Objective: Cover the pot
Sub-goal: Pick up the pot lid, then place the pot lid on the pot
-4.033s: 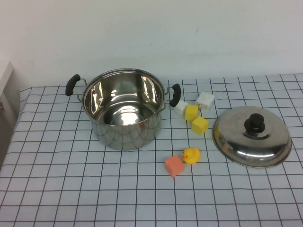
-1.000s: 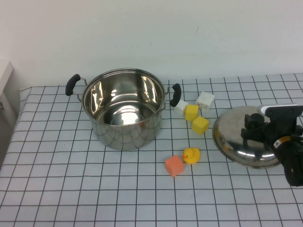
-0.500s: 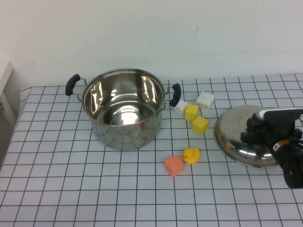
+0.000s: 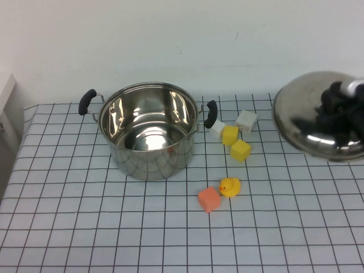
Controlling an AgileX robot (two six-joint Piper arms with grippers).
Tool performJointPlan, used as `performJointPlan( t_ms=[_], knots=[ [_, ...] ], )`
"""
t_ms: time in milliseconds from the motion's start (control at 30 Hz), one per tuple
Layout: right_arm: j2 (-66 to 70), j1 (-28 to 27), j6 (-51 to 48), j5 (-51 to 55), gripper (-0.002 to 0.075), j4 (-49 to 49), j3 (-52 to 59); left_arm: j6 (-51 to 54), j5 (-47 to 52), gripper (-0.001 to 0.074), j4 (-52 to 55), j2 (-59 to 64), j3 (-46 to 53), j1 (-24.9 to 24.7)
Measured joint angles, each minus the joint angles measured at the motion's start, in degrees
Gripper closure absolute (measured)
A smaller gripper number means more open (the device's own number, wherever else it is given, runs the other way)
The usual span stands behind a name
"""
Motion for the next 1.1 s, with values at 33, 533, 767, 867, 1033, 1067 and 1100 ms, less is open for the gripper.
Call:
performJointPlan(
  t_ms=[33, 533, 767, 867, 1033, 1067, 1100],
  knots=[
    [-3.5, 0.0, 1.69, 3.53, 0.0375, -1.91, 0.28, 0.0, 0.0, 0.0735, 0.0, 0.0, 0.0, 0.0],
    [-11.78, 10.76, 43.27, 20.62, 0.0375, -50.11, -19.08, 0.0, 0.0, 0.0735, 0.0, 0.0, 0.0, 0.0],
    [3.1, 18.44, 47.9, 28.93, 0.0375, -56.23, -39.24, 0.0, 0.0, 0.0735, 0.0, 0.0, 0.0, 0.0],
    [10.45, 20.22, 52.27, 31.07, 0.0375, -58.97, -47.4, 0.0, 0.0, 0.0735, 0.0, 0.0, 0.0, 0.0],
    [20.87, 21.67, 61.9, 31.51, 0.0375, -63.33, -59.3, 0.0, 0.0, 0.0735, 0.0, 0.0, 0.0, 0.0],
    [22.92, 21.71, 63.57, 31.6, 0.0375, -64.31, -61.41, 0.0, 0.0, 0.0735, 0.0, 0.0, 0.0, 0.0],
    [24.82, 21.81, 64.71, 31.6, 0.0375, -65.13, -63.01, 0.0, 0.0, 0.0735, 0.0, 0.0, 0.0, 0.0]
  ],
)
